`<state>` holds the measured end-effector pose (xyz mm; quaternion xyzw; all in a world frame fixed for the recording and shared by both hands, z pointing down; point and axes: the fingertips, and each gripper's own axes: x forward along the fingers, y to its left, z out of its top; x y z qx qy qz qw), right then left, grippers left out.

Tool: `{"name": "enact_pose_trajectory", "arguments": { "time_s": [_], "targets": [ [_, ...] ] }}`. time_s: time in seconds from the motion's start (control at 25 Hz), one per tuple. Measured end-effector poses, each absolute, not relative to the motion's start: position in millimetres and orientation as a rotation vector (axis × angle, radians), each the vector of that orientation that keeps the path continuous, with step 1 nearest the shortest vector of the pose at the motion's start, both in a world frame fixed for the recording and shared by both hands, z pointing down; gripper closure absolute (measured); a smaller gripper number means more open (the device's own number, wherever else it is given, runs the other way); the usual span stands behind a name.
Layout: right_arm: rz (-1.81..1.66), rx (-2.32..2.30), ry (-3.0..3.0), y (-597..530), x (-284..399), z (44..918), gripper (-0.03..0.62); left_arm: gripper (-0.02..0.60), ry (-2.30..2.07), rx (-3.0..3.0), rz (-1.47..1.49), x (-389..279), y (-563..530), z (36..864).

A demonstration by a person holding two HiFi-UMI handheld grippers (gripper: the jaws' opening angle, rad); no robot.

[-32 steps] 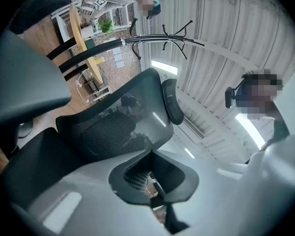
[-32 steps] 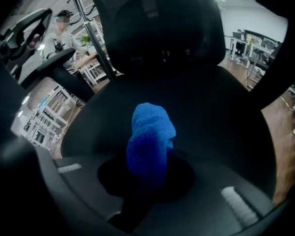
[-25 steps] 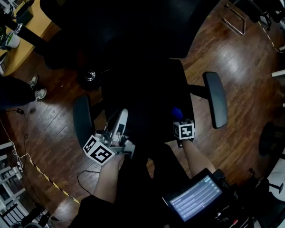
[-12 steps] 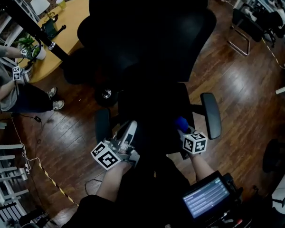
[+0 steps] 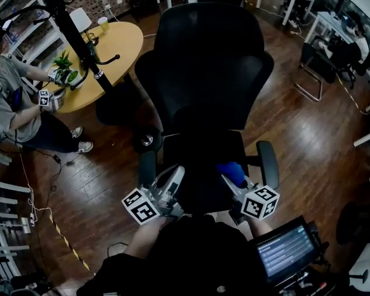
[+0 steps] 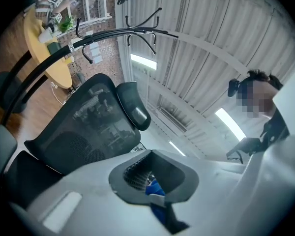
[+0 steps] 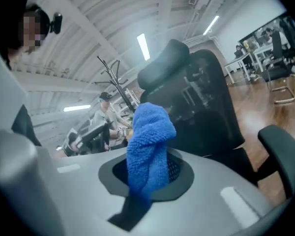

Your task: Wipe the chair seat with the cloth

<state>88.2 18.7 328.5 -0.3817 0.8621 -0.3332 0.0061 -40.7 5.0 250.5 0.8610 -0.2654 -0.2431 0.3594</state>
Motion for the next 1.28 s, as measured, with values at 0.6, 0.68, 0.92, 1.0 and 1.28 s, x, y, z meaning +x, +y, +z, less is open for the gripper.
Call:
{"name": "enact_pose_trajectory", "arguments": {
  "time_s": [0.6,0.68,0.92,1.0,1.28],
  "targets": [
    [-0.933,-0.893,2.736,29,62,273,0.549,0.591,-0.760,2.275,-0.640,-28,21,235],
    [-0.924,-0.870,2.737,33,63,270,0.549,0.591,-0.780,2.286,-0.625,-28,25,233],
    [-0.850,-0.907,2.685,62,63,252,0.549,0.591,-0.728,2.327,-0.613,-30,55,231],
    [-0.815,-0.934,2.674,82,60,248,0.549,0.591,-0.686,2.334,-0.625,-28,73,231],
    [-0.790,-1.021,2.646,170,14,249,0.549,0.591,-0.591,2.362,-0.611,-69,160,236]
  ]
}}
